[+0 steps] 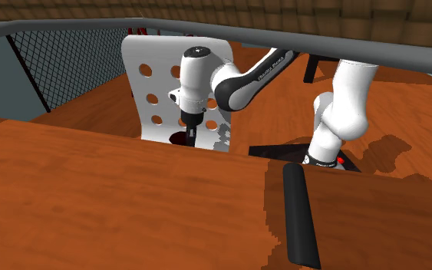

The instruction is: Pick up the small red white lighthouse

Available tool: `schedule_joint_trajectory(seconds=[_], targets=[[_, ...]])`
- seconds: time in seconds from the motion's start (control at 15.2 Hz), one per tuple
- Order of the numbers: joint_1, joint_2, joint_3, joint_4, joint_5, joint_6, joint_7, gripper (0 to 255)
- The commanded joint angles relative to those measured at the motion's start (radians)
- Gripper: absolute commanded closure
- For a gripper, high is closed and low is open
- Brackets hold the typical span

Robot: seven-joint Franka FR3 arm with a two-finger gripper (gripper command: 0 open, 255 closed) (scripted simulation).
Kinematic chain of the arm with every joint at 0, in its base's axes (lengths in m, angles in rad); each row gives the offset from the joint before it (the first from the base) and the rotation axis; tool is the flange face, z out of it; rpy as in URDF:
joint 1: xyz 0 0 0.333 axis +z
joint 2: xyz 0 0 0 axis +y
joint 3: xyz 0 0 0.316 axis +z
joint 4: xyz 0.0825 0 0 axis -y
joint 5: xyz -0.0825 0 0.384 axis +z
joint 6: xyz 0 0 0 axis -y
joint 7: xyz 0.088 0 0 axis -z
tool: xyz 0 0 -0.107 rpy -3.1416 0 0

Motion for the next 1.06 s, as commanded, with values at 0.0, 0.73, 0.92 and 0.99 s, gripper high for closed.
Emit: schedule_joint_trajectory(seconds=[0.0,0.73,0.92,0.99], targets=[[0.001,-0.009,0.001,0.01,0.006,-0.02,-0.006,255],[0.003,-0.064,0.0,0.1,0.037,-0.161,-0.043,255],[0.003,-0.072,0.0,0.12,0.042,-0.188,-0.049,255],[0.003,-0.072,0.0,0.12,0.042,-0.188,-0.049,255]])
